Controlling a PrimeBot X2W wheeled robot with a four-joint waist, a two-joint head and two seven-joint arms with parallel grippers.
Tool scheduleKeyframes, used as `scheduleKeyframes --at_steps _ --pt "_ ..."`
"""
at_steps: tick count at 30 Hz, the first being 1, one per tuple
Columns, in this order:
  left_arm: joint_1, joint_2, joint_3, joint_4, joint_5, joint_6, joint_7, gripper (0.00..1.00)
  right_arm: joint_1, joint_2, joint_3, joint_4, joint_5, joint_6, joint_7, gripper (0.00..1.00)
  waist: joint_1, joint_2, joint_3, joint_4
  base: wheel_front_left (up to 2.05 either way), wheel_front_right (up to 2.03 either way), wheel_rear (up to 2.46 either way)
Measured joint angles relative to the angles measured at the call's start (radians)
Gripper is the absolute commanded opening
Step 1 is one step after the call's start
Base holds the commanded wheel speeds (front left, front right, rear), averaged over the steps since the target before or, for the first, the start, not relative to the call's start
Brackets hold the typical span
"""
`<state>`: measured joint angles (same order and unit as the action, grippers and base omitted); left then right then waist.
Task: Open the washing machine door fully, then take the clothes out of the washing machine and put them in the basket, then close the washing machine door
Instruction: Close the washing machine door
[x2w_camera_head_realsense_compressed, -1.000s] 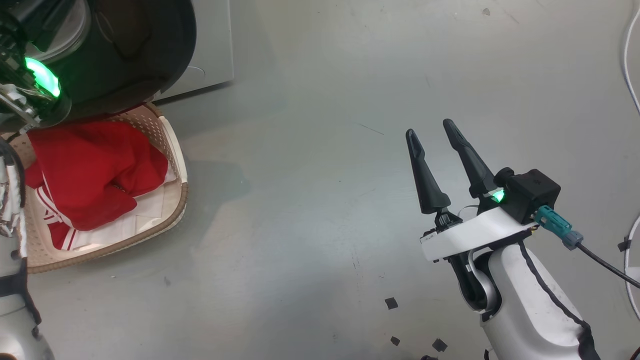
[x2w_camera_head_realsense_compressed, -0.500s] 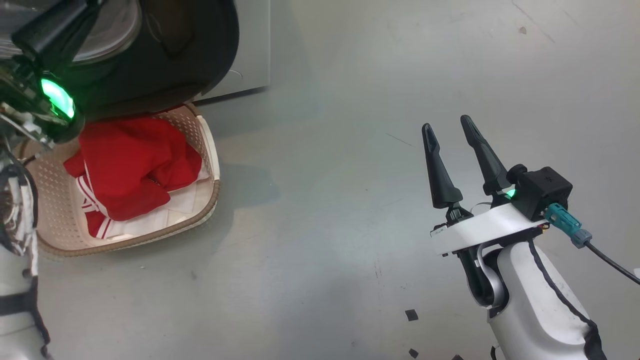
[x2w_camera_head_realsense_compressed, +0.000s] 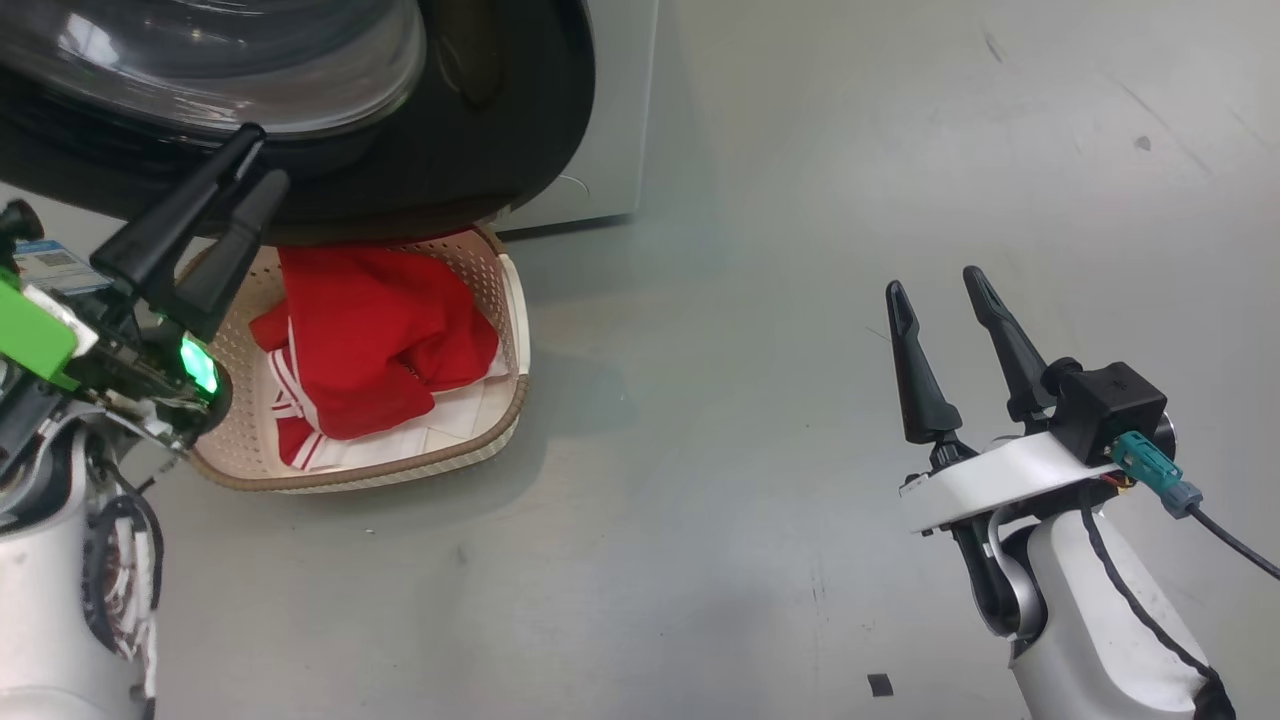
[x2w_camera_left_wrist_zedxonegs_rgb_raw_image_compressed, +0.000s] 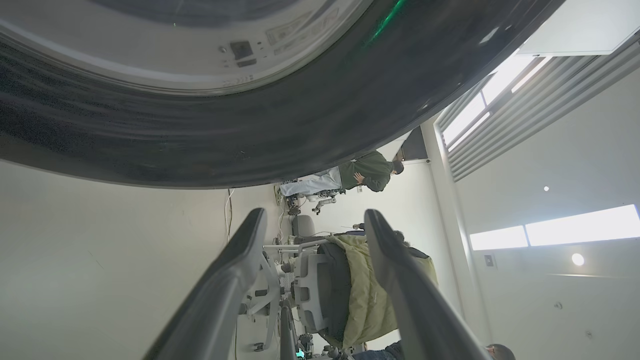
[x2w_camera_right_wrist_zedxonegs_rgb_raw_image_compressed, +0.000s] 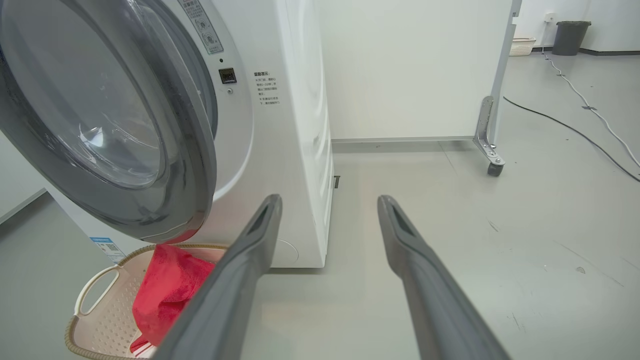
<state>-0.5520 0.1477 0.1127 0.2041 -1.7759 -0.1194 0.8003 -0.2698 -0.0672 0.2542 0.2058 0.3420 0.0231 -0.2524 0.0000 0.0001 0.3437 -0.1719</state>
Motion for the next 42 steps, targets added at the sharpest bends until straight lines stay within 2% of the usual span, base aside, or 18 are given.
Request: scheduleKeyframes --at_steps 11,17,24,28,32,36,42 --pt "0.237 -0.102 0.075 -0.062 0.034 -0.001 -0.142 1.0 0.056 -0.024 -0.016 0.027 -0.028 0.001 0.0 1.0 0.0 0.0 -0.073 0.094 0.0 0.0 0.0" --pt "0.332 -0.11 0.118 -0.141 0.086 -0.001 -0.242 1.0 0.085 -0.024 -0.019 0.036 -0.028 0.002 0.0 1.0 0.0 0.0 -0.118 0.137 0.0 0.0 0.0" --pt "0.394 -0.114 0.125 -0.258 0.228 -0.001 -0.381 1.0 0.115 -0.023 -0.02 0.046 -0.028 0.004 0.0 1.0 0.0 0.0 -0.168 0.172 0.0 0.0 0.0" --pt "0.41 -0.114 0.098 -0.324 0.37 -0.001 -0.467 1.0 0.116 -0.023 -0.024 0.048 -0.029 0.006 0.0 1.0 0.0 0.0 -0.192 0.182 0.0 0.0 0.0" --pt "0.447 -0.109 0.051 -0.368 0.578 -0.001 -0.558 1.0 0.129 -0.022 -0.032 0.049 -0.032 0.006 0.0 1.0 0.0 0.0 -0.216 0.186 0.0 0.0 0.0" --pt "0.496 -0.037 -0.009 -0.391 0.852 -0.001 -0.671 1.0 0.149 -0.025 -0.047 0.052 -0.033 0.006 0.0 1.0 0.0 0.0 -0.245 0.189 0.0 0.0 0.0" --pt "0.555 0.002 -0.062 -0.373 1.107 -0.002 -0.769 1.0 0.171 -0.027 -0.052 0.053 -0.037 0.005 0.0 1.0 0.0 0.0 -0.282 0.191 0.0 0.0 0.0"
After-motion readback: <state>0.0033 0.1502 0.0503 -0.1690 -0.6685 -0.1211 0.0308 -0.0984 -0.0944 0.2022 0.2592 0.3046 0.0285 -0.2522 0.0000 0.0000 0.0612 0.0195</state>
